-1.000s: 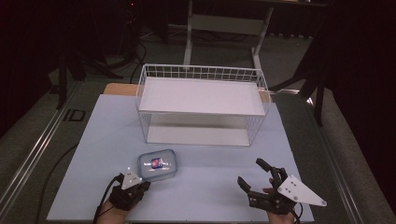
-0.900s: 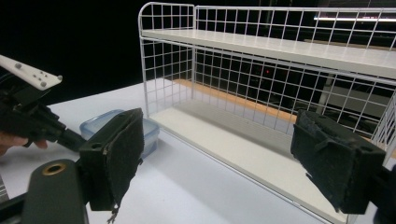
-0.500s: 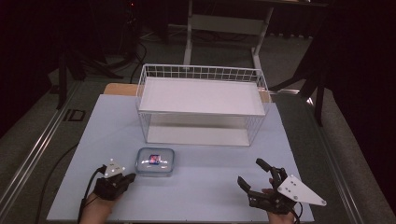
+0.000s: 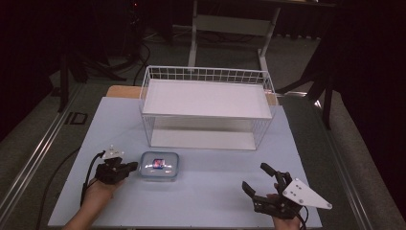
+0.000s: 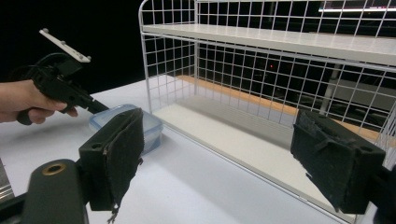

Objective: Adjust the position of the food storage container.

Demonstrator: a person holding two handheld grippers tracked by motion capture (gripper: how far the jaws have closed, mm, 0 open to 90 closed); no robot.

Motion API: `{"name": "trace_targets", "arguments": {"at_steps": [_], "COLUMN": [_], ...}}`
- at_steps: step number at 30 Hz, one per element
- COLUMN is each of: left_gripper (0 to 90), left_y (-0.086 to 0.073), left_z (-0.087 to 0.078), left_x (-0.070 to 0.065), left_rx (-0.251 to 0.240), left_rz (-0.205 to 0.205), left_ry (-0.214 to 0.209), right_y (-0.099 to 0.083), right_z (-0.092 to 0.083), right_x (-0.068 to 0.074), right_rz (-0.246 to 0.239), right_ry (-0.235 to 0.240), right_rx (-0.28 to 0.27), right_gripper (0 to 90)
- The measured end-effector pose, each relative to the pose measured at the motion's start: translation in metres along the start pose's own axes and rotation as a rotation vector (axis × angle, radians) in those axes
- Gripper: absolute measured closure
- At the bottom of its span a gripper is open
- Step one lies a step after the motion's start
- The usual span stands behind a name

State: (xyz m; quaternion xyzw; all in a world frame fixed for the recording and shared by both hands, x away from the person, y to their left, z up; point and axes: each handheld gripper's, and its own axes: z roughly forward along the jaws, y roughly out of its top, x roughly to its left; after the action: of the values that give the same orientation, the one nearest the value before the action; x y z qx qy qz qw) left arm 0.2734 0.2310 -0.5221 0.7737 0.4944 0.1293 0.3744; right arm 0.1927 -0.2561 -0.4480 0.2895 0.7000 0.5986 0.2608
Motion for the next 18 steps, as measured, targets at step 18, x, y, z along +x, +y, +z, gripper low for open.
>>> {"name": "trace_targets", "arguments": {"at_steps": [18], "left_gripper": [90.0], "left_y": [0.016], "left_z": [0.021], "left_x": [-0.040], "left_rx": [0.010], "left_rz": [0.056], "left_ry": [-0.057], "right_y": [-0.001], "right_z": [0.003], "right_x": [0.004], "right_rz": [-0.016], "right_ry": [0.014], "right_rx": [0.020], "right_gripper": [17.4]}}
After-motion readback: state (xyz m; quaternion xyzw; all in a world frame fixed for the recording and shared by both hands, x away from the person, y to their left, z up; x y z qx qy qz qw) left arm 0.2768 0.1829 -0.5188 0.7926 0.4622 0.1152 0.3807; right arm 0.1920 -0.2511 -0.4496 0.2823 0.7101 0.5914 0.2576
